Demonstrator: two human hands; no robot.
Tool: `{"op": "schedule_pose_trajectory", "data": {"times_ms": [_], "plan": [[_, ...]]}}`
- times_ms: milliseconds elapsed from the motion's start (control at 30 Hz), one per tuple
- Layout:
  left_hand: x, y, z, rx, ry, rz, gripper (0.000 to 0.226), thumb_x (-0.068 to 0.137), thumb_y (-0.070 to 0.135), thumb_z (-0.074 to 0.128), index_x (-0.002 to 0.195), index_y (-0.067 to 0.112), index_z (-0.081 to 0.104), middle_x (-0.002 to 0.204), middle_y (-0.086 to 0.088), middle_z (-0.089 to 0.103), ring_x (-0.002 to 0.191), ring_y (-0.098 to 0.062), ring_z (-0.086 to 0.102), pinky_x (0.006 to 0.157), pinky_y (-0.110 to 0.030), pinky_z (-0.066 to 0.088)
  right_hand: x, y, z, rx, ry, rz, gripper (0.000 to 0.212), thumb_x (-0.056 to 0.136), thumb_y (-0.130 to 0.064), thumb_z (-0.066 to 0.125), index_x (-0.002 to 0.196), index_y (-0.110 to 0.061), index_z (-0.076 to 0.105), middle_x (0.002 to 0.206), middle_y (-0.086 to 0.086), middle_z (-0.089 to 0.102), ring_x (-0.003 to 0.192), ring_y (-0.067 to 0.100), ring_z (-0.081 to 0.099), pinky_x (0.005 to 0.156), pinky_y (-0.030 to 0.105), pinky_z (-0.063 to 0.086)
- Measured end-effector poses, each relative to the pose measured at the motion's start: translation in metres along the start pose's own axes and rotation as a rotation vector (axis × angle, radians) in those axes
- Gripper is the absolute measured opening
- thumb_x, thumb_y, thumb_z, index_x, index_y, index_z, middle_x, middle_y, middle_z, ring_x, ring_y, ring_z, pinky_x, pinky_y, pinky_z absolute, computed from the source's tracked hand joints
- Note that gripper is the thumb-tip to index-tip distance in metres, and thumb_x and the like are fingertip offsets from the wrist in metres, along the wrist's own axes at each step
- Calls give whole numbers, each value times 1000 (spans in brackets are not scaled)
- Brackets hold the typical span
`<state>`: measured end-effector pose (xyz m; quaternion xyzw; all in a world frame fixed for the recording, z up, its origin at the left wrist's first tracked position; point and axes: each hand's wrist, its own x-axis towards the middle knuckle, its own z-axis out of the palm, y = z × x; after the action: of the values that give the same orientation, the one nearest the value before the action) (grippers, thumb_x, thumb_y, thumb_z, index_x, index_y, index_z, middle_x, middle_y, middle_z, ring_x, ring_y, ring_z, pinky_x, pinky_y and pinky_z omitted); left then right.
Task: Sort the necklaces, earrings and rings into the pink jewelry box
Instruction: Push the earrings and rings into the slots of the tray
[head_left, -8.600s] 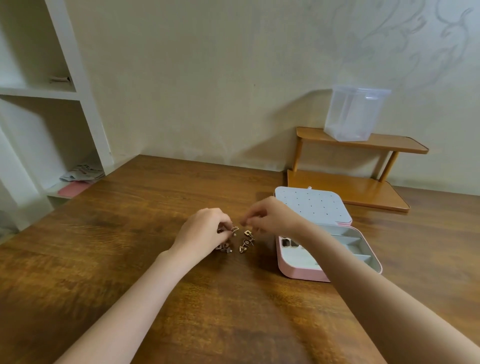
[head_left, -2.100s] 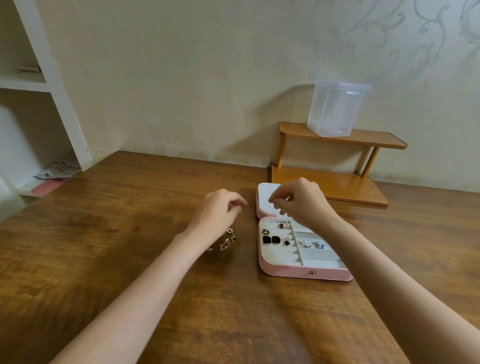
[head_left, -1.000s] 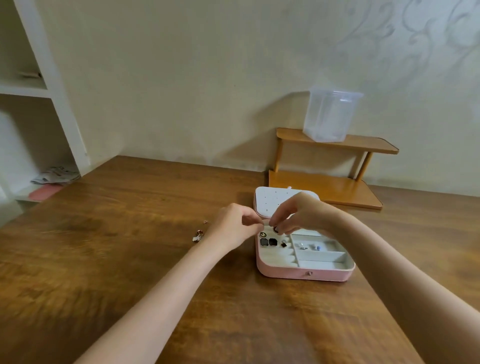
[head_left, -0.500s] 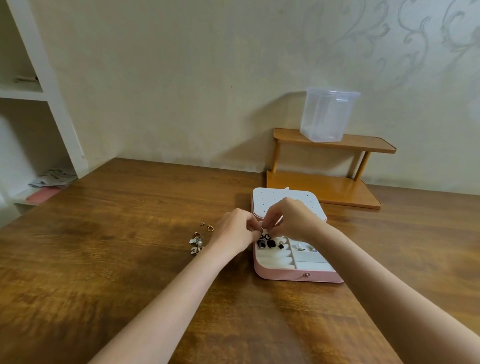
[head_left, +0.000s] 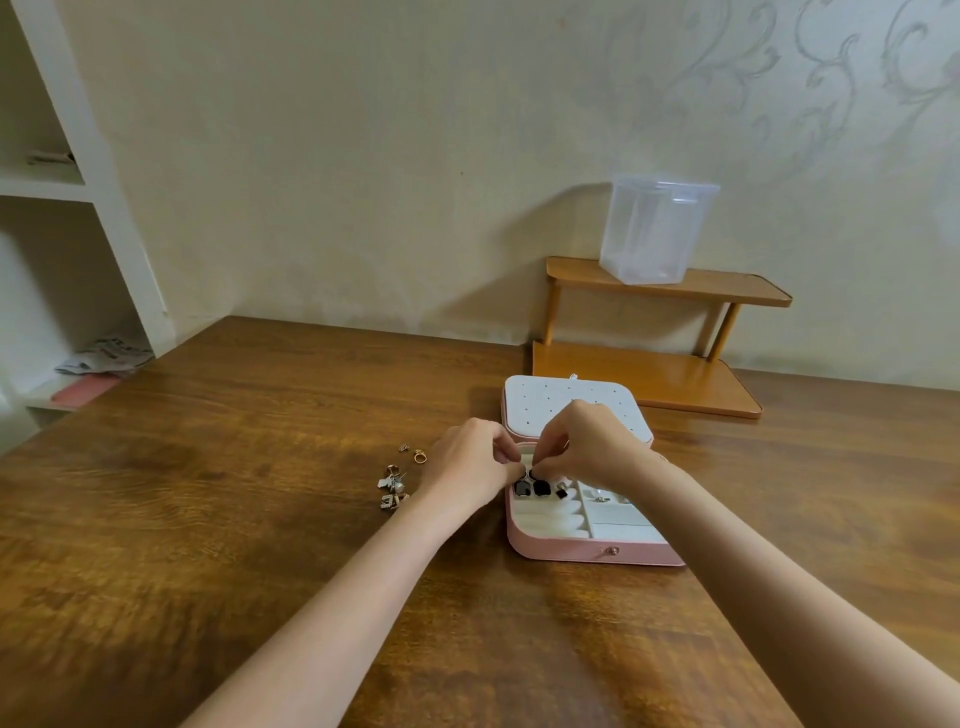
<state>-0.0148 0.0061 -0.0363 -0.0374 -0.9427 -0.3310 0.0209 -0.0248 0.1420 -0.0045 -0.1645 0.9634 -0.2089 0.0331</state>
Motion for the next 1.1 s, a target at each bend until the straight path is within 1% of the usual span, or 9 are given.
{"op": "schedule_pose_trajectory", "data": {"times_ms": [133, 367, 467, 533, 633, 767, 900, 1000, 1100], "plan": [[1, 3, -1, 53, 3, 8, 9, 85, 22, 67, 94, 21, 69, 100, 3, 66, 86, -12, 58, 72, -25, 49, 0, -1, 1, -9, 5, -8, 15, 79, -7, 69, 93, -6, 74, 91, 8, 71, 71, 11, 57, 60, 11, 44], [2, 1, -3, 38, -17, 30, 12, 88, 24, 62, 98, 23, 68, 104, 4, 64, 90, -11, 55, 72, -24, 46, 2, 0, -2, -6, 20, -7, 13, 82, -7, 65, 93, -5, 73, 89, 7, 71, 62, 7, 54, 57, 9, 42], [0, -6, -22, -38, 63, 62, 15, 91, 22, 57, 100, 26, 68, 103, 9, 64, 97, -9, 58, 77, -23, 44, 7, -3, -11, 3, 113, -11, 14, 86, -9, 62, 94, -6, 72, 78, -3, 62, 55, -2, 49, 49, 2, 40], [0, -16, -40, -69, 118, 41, 17, 91, 18, 56, 99, 25, 69, 105, 8, 66, 99, -7, 59, 81, -22, 44, 12, -9, -11, 11, 118, -37, 14, 86, -8, 62, 94, -6, 72, 78, -3, 62, 56, 1, 51, 47, 4, 42], [-3, -35, -59, -16, 133, -22, 19, 91, 13, 55, 97, 25, 70, 109, 7, 67, 96, -6, 57, 81, -21, 42, 22, -21, -2, 15, 90, -97, 14, 85, -7, 62, 93, -5, 73, 88, 3, 68, 62, 8, 56, 52, 11, 47], [-11, -57, -65, 118, 77, -106, 21, 91, 14, 55, 98, 28, 70, 115, 7, 65, 104, -12, 57, 86, -25, 41, 34, -41, 20, -1, 49, -161, 17, 86, -6, 59, 97, -6, 73, 98, 8, 69, 88, 18, 63, 75, 21, 48], [-19, -72, -65, 158, 40, -141, 18, 90, 17, 58, 100, 28, 69, 108, 7, 67, 90, -9, 57, 78, -22, 43, 48, -57, 45, -12, 81, -122, 22, 89, -5, 56, 105, -10, 69, 110, 11, 65, 97, 23, 62, 75, 23, 43], [-24, -75, -64, 142, 7, -152, 19, 89, 19, 61, 105, 25, 67, 108, 6, 66, 91, -9, 56, 76, -22, 39, 55, -65, 57, -50, 97, -157, 24, 91, -7, 53, 110, -11, 67, 116, 10, 61, 104, 23, 58, 79, 22, 40], [-27, -76, -62, 152, 16, -151, 18, 87, 22, 63, 104, 25, 67, 102, 5, 65, 88, -10, 54, 71, -21, 38, 61, -70, 68, -139, 26, -224, 27, 91, -8, 50, 111, -11, 68, 112, 13, 63, 106, 28, 56, 90, 33, 47]]}}
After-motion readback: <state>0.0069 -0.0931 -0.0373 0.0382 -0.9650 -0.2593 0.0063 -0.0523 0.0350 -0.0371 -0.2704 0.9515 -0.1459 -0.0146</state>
